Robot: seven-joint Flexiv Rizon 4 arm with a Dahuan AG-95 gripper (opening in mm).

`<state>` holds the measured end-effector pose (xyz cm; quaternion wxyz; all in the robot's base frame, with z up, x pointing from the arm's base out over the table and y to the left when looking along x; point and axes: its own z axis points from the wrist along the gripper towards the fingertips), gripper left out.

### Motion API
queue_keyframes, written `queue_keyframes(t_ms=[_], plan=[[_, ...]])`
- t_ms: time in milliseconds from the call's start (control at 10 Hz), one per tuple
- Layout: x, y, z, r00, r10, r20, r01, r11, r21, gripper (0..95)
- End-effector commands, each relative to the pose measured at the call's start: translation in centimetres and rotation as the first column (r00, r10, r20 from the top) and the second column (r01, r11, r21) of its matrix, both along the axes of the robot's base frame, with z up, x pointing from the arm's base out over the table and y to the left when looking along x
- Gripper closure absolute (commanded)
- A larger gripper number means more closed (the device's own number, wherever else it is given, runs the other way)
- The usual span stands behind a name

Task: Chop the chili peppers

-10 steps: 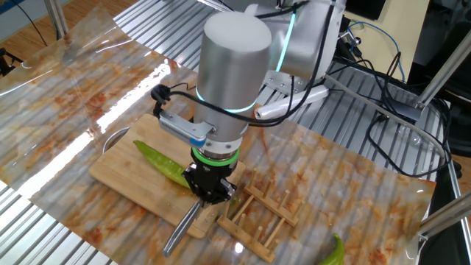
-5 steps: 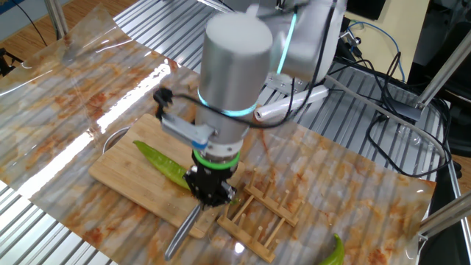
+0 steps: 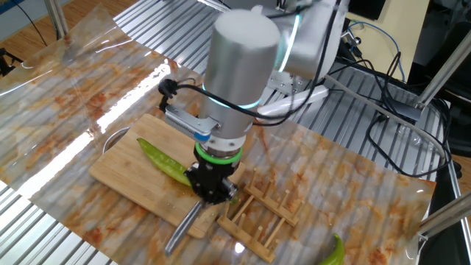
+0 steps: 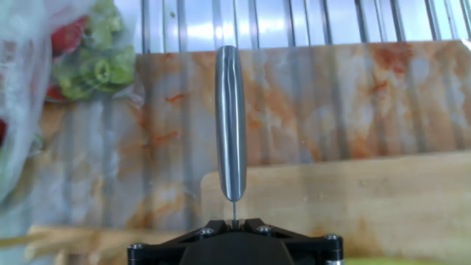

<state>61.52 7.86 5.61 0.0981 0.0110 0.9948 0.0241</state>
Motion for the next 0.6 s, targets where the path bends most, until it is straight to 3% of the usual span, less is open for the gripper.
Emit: queue_keyframes(t_ms=[100, 600], plan=[[0.3, -0.29, -0.37, 1.0, -0.004, -0.003, 0.004, 1.0, -0.02, 95.0], [0.13, -0.43, 0.56, 1.0, 0.004, -0.026, -0.004, 1.0, -0.023, 95.0]])
